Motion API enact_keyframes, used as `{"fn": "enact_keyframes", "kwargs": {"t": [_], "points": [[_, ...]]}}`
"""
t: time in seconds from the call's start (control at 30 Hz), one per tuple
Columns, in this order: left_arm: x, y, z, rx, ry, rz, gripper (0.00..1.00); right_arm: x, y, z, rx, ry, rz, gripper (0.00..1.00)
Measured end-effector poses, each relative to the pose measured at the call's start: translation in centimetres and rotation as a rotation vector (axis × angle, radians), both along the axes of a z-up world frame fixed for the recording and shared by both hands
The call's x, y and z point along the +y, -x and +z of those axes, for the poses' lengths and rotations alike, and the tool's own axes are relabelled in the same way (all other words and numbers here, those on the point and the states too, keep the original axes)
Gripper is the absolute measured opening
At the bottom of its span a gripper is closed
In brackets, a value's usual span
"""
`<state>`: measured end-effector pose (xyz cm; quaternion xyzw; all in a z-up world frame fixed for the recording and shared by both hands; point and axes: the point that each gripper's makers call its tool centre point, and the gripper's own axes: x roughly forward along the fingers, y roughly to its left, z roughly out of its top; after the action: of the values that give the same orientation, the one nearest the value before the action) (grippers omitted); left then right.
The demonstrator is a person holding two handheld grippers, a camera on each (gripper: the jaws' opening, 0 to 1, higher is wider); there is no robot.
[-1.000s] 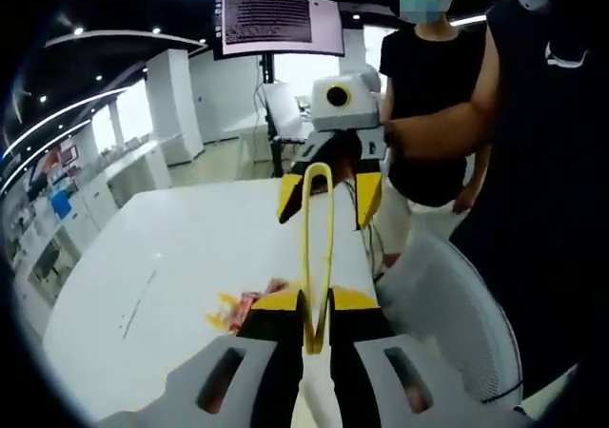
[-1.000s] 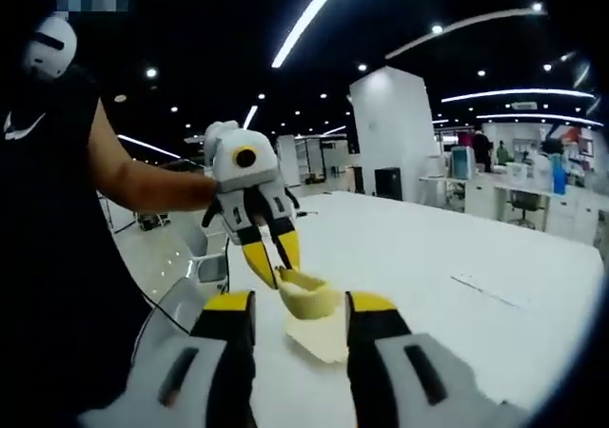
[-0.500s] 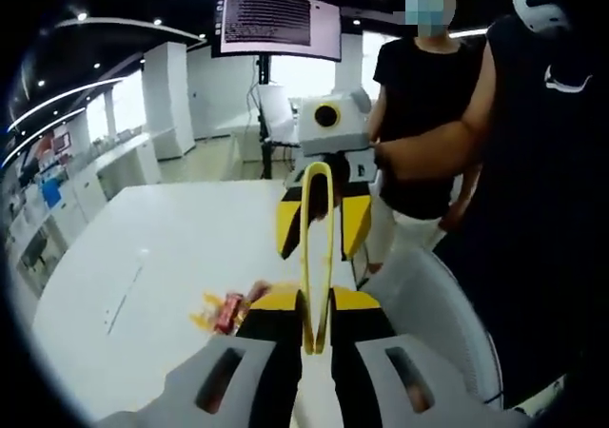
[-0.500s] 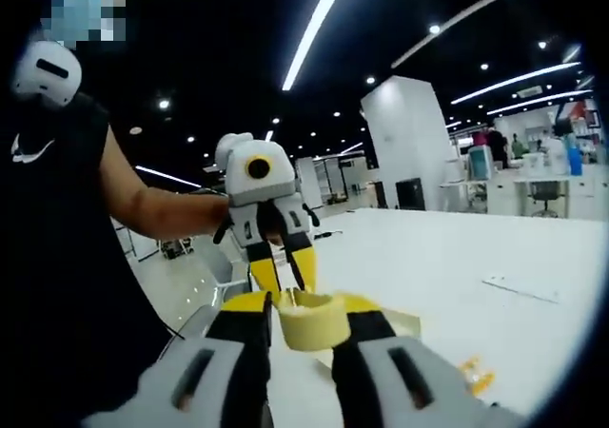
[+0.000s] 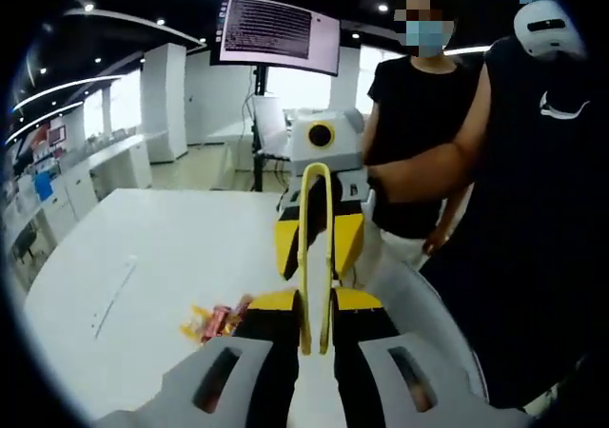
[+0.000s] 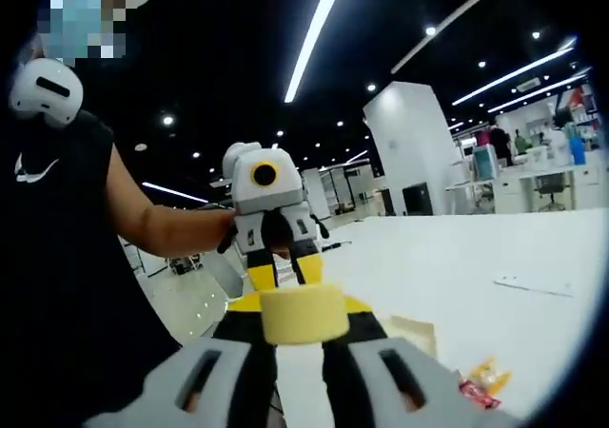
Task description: Place the target food into the container with the food tongs after gripping and lifting it, then release it inside without dropping or visibly crushing the food.
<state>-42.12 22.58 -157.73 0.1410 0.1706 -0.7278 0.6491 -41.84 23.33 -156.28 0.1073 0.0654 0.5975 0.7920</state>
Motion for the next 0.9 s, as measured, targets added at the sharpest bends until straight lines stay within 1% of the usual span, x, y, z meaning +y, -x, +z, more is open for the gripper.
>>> {"fn": "enact_keyframes", "kwargs": {"t": [0.03,0.07,0.23,0.27,0.3,0.33,0.37,0.4,0.43,0.5,0.57,0.67,0.73,0.77,0.8,0.83,0.9], "points": [[-0.1,-0.2,0.4,-0.040,0.037,-0.008,0.12,-0.1,-0.1,0.1,-0.007,0.001,-0.008,0.17],[-0.1,-0.3,0.5,-0.055,0.047,-0.010,0.14,-0.1,-0.1,0.2,-0.007,0.005,-0.014,0.17],[0.1,-0.2,0.1,-0.048,0.048,0.012,0.18,0.1,-0.2,0.2,-0.012,0.024,-0.012,0.18],[0.2,-0.3,0.0,-0.035,0.048,0.025,0.20,0.0,-0.2,0.3,-0.011,0.020,-0.011,0.18],[0.3,-0.4,-0.2,-0.011,0.045,0.048,0.25,0.0,-0.2,0.4,-0.010,0.014,-0.014,0.18],[0.3,-0.7,-0.4,0.009,0.050,0.072,0.33,-0.3,-0.4,0.5,-0.007,0.006,-0.024,0.19],[0.4,-0.9,-0.6,0.009,0.053,0.079,0.44,-0.5,-0.6,0.7,-0.005,-0.002,-0.028,0.19],[0.5,-1.1,-0.8,0.011,0.054,0.091,0.46,-0.6,-0.6,0.9,0.000,-0.018,-0.027,0.19],[0.7,-1.1,-0.9,0.019,0.051,0.098,0.42,-0.7,-0.6,1.4,0.009,-0.043,-0.029,0.19],[0.9,-0.9,-0.6,0.019,0.062,0.097,0.21,-0.8,-0.7,1.5,0.003,-0.047,-0.033,0.19],[0.8,-1.4,-0.2,0.006,0.087,0.129,0.23,-0.7,-0.6,1.7,-0.004,-0.050,-0.034,0.19],[0.7,-1.2,-0.1,0.021,0.098,0.123,0.24,-0.9,-0.6,1.8,-0.004,-0.062,-0.031,0.20],[0.7,-1.0,0.2,0.012,0.112,0.114,0.23,-0.9,-0.6,1.9,-0.004,-0.074,-0.027,0.20],[0.8,-0.9,0.3,0.009,0.114,0.110,0.20,-0.9,-0.5,1.9,-0.006,-0.074,-0.026,0.19],[0.8,-0.7,0.3,-0.001,0.113,0.098,0.19,-0.8,-0.3,2.0,-0.012,-0.070,-0.017,0.20],[0.8,-0.7,0.3,0.000,0.109,0.097,0.17,-0.8,-0.2,1.9,-0.019,-0.064,-0.016,0.19],[0.9,-0.3,0.1,0.016,0.100,0.081,0.10,-0.6,0.0,1.9,-0.030,-0.054,0.000,0.18]]}}
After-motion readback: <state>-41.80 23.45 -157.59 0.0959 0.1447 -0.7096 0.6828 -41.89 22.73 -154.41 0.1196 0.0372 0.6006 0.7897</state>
